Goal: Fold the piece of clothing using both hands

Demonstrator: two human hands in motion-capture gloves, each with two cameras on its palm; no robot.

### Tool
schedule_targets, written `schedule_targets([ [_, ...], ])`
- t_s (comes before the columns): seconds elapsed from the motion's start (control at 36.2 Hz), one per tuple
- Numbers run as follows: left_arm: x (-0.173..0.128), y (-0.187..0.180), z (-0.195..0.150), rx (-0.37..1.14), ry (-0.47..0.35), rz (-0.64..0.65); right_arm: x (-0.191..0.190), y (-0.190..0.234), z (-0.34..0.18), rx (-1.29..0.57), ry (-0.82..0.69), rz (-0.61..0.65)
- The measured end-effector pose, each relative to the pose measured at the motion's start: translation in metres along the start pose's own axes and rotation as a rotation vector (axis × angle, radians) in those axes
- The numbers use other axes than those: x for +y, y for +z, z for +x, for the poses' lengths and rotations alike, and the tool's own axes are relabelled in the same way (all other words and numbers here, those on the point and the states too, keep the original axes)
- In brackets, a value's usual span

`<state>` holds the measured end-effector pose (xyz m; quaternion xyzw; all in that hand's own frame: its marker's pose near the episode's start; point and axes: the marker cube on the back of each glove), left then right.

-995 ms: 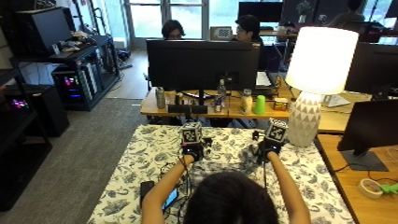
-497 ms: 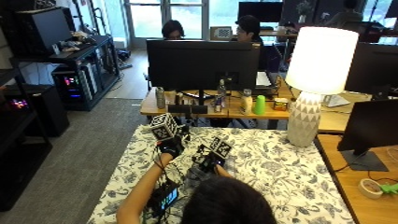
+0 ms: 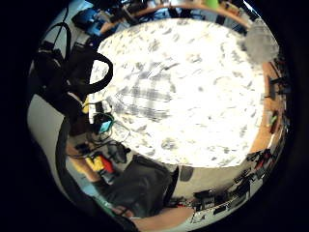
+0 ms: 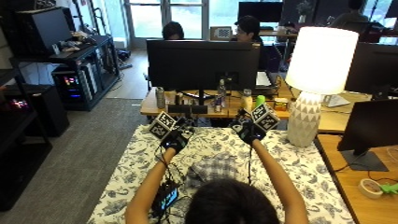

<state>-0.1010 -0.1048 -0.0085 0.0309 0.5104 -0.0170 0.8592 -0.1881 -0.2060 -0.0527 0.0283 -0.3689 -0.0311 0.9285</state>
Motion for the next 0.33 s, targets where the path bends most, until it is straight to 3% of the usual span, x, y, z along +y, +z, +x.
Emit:
schedule_targets([
  [0.14, 0.008, 0.007, 0.023, -0.109, 0.008, 0.009, -0.002, -0.037, 0.019, 0.081, -0.025, 0.097],
  [0.33, -0.001, 0.022, 0.014, -0.258, -0.028, -0.052, 0.008, -0.040, 0.035, 0.041, 0.009, 0.109],
])
